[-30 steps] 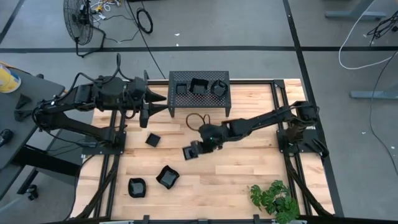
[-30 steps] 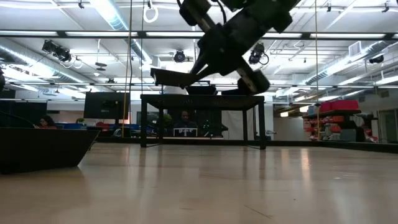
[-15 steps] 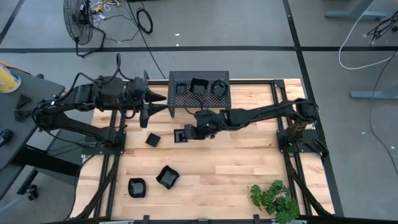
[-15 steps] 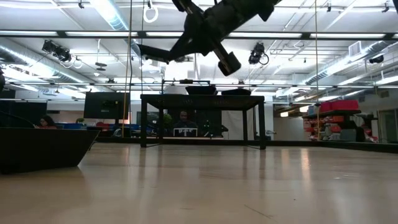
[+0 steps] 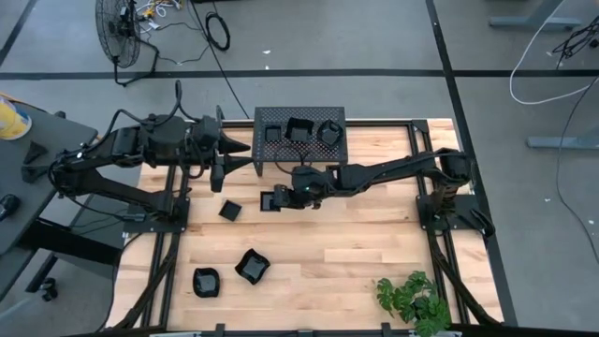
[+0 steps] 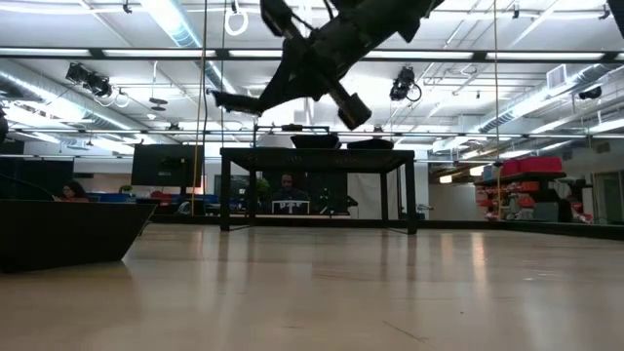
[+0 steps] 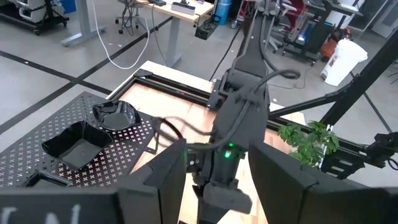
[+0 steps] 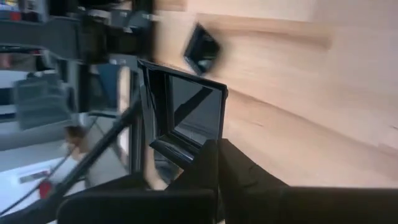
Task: Pick & Place Mini shaped plates
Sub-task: Stack the square plate on top of the other square plate on the shelf
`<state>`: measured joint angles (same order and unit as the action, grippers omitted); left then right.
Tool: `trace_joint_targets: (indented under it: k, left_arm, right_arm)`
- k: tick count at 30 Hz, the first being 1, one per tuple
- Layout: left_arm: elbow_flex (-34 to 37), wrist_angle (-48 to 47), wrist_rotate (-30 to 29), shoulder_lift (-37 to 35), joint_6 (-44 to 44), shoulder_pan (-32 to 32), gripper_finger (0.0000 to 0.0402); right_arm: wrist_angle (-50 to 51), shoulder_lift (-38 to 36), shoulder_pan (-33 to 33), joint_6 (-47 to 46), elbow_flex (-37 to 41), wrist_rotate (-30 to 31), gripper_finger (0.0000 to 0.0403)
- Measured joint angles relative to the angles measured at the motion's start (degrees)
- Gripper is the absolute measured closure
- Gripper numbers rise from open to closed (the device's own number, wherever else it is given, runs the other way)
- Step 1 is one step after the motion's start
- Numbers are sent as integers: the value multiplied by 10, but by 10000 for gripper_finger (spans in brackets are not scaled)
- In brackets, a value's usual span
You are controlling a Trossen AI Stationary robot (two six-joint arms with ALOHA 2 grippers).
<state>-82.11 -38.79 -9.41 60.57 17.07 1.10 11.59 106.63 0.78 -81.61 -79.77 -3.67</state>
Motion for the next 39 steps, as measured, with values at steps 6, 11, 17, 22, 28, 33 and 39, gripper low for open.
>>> trace_joint_targets:
  k: [6, 11, 17, 22, 28, 33, 39]
  left_arm:
    - [0, -1, 0, 0, 3, 0, 225]
    - [0, -2, 0, 0, 3, 0, 225]
    - [0, -4, -4, 0, 3, 0, 225]
    - [0, -6, -5, 0, 3, 0, 225]
    - [0, -5, -7, 0, 3, 0, 225]
    - [0, -5, -7, 0, 3, 0, 225]
    - [0, -4, -9, 0, 3, 0, 225]
  right_arm:
    - [-1, 23, 0, -8, 2, 3, 403]
    - [-35, 64, 0, -33, 0, -3, 403]
    - [-64, 115, 0, -58, -16, -16, 403]
    - [-76, 152, 0, -62, -44, -20, 403]
    - [-71, 180, 0, -68, -57, -24, 403]
    - [-64, 190, 0, -67, -58, -24, 403]
    - [-36, 190, 0, -58, -58, -21, 403]
